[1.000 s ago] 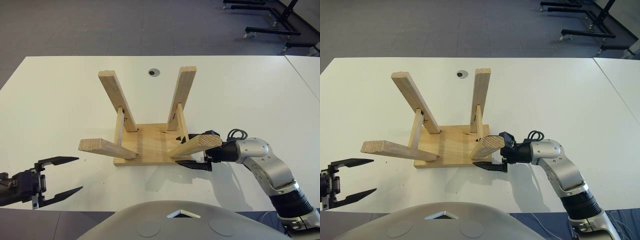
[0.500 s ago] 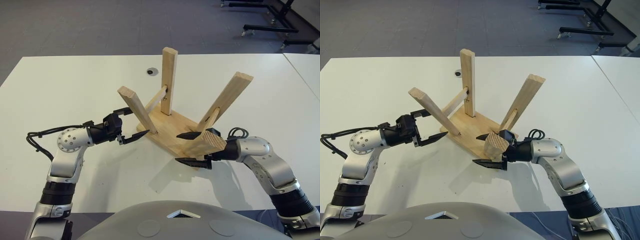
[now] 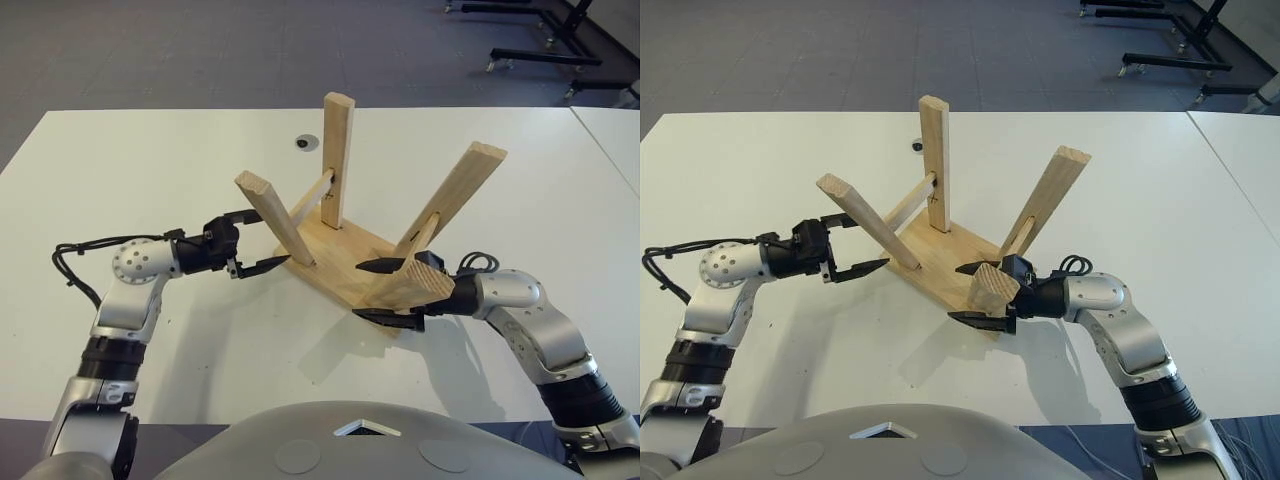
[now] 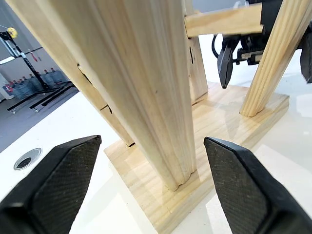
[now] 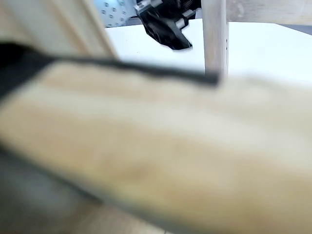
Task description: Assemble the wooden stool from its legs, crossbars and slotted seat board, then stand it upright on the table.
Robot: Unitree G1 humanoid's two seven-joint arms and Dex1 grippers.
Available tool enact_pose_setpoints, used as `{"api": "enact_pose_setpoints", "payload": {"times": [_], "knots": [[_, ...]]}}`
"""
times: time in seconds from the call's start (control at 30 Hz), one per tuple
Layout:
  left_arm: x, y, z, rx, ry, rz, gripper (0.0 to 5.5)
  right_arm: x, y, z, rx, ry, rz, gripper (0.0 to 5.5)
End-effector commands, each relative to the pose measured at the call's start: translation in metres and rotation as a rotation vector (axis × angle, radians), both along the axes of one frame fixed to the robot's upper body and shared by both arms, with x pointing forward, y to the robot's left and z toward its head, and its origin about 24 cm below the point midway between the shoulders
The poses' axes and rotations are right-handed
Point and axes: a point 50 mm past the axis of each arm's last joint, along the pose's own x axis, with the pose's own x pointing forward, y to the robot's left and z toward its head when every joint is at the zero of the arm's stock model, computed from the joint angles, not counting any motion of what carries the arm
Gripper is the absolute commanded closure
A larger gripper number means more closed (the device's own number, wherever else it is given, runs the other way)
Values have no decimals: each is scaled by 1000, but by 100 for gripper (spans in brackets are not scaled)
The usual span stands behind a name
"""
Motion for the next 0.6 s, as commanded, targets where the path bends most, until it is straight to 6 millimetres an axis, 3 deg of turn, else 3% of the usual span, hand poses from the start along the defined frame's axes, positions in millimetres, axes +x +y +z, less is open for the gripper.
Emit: {"api": "enact_pose_setpoints", "payload": {"times": [0.03, 0.2, 0.6], "knots": [[8, -11, -4, 43, 21, -77, 162, 6, 1, 2, -1, -18, 19, 153], [1, -22, -3, -2, 77, -168, 162, 8, 0, 3, -2, -27, 26, 153], [-17, -11, -12, 103, 158, -246, 325, 7, 4, 8, -1, -36, 18, 155]]}}
